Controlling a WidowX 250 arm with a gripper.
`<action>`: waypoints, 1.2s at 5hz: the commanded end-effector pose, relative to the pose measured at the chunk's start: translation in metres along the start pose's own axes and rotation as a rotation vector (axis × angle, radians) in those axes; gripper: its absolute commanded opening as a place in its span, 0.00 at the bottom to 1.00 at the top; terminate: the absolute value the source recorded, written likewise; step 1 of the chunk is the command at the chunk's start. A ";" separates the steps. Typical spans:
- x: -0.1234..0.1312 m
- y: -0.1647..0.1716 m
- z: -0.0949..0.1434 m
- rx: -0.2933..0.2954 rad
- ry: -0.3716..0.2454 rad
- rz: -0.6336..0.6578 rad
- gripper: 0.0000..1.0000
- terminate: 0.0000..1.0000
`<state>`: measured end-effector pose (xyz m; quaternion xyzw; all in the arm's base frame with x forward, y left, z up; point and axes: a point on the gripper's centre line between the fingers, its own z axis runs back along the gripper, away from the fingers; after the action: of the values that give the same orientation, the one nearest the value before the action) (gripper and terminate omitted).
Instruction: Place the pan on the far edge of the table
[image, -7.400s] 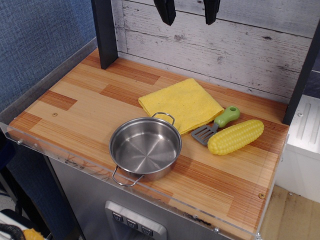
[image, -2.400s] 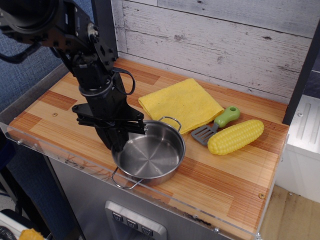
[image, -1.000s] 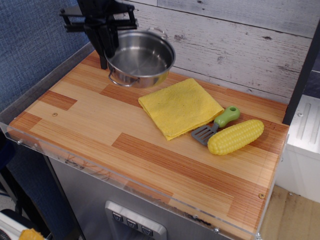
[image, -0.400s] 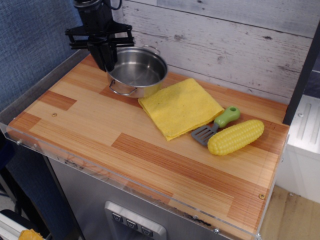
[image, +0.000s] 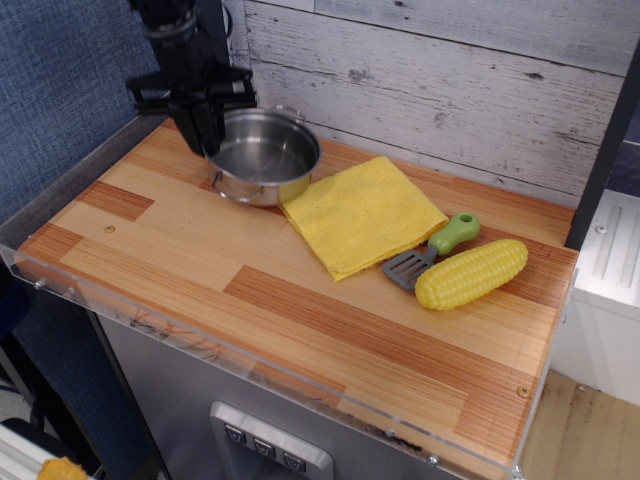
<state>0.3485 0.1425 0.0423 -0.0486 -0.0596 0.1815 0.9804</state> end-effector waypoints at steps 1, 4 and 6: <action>0.008 0.014 0.001 0.006 -0.046 0.033 0.00 0.00; 0.001 0.017 -0.010 0.038 -0.010 0.091 1.00 0.00; 0.002 0.009 0.004 -0.002 -0.047 0.070 1.00 0.00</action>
<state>0.3447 0.1480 0.0181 -0.0574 -0.0454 0.2229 0.9721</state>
